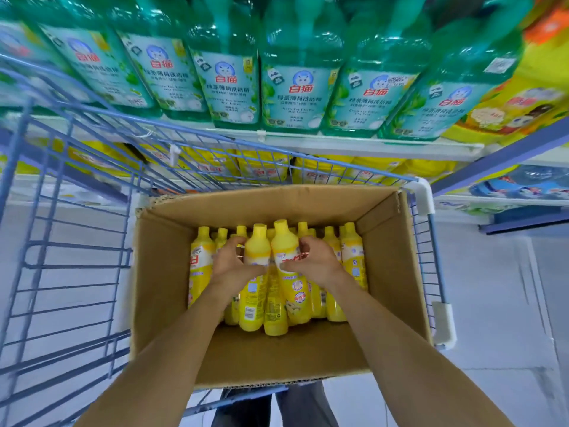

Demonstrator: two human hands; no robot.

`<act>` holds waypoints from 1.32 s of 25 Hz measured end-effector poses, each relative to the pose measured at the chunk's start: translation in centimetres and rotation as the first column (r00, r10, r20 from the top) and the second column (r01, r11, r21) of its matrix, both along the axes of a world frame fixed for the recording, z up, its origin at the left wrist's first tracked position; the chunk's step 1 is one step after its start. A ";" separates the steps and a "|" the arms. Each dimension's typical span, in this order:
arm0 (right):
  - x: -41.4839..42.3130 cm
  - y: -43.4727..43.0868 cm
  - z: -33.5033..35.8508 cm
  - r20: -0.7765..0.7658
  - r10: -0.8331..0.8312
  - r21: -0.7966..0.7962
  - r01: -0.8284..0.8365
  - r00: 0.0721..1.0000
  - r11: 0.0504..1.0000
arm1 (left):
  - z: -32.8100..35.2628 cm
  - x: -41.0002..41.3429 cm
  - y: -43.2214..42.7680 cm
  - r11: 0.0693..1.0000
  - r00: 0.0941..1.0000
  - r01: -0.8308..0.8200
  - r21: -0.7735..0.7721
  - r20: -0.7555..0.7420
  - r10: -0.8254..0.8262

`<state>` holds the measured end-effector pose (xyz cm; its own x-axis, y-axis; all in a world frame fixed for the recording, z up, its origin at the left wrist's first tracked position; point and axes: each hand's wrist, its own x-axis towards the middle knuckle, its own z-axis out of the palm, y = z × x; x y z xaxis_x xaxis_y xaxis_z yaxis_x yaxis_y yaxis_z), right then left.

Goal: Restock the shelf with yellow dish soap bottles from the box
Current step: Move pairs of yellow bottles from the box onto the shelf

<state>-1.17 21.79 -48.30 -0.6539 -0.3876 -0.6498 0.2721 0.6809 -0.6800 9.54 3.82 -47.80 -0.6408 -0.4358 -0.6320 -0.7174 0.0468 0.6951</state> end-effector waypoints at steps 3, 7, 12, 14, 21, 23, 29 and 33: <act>-0.9 -0.2 5.0 -0.047 -0.051 -0.137 0.044 0.998 0.990 | 5.2 -1.0 -0.8 0.999 0.990 0.008 0.034 -0.139 -0.003; -3.9 -0.9 15.6 -0.148 -0.152 -0.290 0.104 0.977 0.952 | 15.3 -4.9 -2.4 0.997 0.945 0.053 0.064 -0.326 -0.029; -8.1 -1.0 31.2 -0.383 -0.228 -0.417 0.053 0.895 0.908 | 31.1 -9.8 -3.8 0.988 0.810 0.137 -0.071 -0.566 -0.153; -9.1 -0.5 36.9 -0.465 -0.280 -0.480 0.027 0.840 0.877 | 37.2 -11.2 -3.4 0.981 0.740 0.137 -0.138 -0.644 -0.194; -12.5 1.8 51.9 -0.609 -0.420 -0.623 -0.078 0.673 0.778 | 52.8 -16.0 -0.6 0.962 0.496 0.082 -0.260 -0.826 -0.266; -14.1 2.2 54.0 -0.631 -0.432 -0.631 -0.102 0.644 0.769 | 54.9 -17.6 0.3 0.959 0.450 0.054 -0.278 -0.851 -0.271; -20.2 2.2 56.4 -0.637 -0.424 -0.643 -0.140 0.643 0.753 | 57.0 -22.7 1.5 0.957 0.421 -0.053 -0.287 -0.875 -0.239; -24.7 1.4 55.6 -0.618 -0.398 -0.651 -0.158 0.678 0.742 | 56.7 -25.8 1.8 0.958 0.432 -0.099 -0.271 -0.879 -0.204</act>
